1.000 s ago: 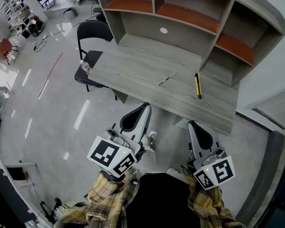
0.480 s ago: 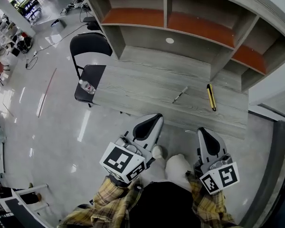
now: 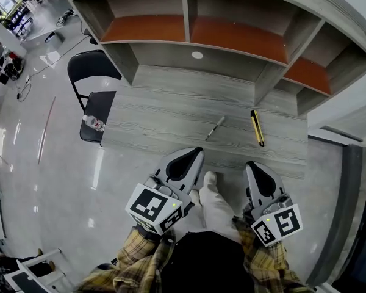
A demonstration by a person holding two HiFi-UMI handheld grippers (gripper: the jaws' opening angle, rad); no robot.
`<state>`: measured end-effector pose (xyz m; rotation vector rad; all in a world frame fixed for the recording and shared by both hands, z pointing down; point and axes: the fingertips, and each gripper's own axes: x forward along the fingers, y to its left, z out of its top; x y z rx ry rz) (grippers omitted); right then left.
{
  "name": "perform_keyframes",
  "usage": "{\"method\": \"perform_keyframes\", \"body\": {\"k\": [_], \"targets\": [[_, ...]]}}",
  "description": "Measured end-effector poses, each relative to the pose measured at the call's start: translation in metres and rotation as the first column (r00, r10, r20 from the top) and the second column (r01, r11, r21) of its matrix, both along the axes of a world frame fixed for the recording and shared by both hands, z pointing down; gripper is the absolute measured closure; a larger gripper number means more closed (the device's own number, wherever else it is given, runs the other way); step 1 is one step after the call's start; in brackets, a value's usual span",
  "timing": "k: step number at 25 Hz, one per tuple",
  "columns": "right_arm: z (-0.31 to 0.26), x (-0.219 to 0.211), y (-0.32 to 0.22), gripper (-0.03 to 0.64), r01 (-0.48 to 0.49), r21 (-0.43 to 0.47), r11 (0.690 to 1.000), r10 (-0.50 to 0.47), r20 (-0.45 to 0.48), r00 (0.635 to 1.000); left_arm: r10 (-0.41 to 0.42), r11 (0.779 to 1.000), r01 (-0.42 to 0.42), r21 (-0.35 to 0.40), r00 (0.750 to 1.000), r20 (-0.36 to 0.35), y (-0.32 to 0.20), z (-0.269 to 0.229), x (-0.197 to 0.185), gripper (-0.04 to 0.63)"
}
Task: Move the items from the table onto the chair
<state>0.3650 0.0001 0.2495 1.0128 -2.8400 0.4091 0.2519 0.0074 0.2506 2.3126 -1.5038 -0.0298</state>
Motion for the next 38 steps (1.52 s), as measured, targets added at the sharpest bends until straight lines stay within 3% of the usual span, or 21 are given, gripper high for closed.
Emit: {"method": "perform_keyframes", "body": {"k": [10, 18, 25, 31, 38], "targets": [[-0.002, 0.021, -0.079, 0.598, 0.005, 0.022, 1.000, -0.005, 0.009, 1.000, 0.018, 1.000, -0.019, 0.016, 0.999, 0.027, -0.085, -0.003, 0.029, 0.591], [0.012, 0.032, -0.110, 0.600, 0.003, -0.012, 1.000, -0.003, 0.000, 1.000, 0.067, 0.993, -0.057, -0.099, 0.993, 0.102, -0.111, 0.036, 0.052, 0.591], [0.023, 0.037, -0.116, 0.598, -0.029, -0.040, 0.999, 0.029, -0.003, 1.000, 0.092, 0.987, -0.073, -0.143, 0.987, 0.132, -0.123, 0.060, 0.055, 0.591], [0.039, 0.031, -0.112, 0.598, -0.052, -0.089, 0.995, 0.051, -0.006, 0.999, 0.141, 0.965, -0.099, -0.242, 0.977, 0.163, -0.130, 0.103, 0.049, 0.585], [0.071, 0.025, -0.103, 0.600, -0.066, -0.165, 0.984, 0.064, -0.022, 0.998, 0.211, 0.909, -0.130, -0.395, 0.963, 0.168, -0.132, 0.174, 0.041, 0.398]]}}
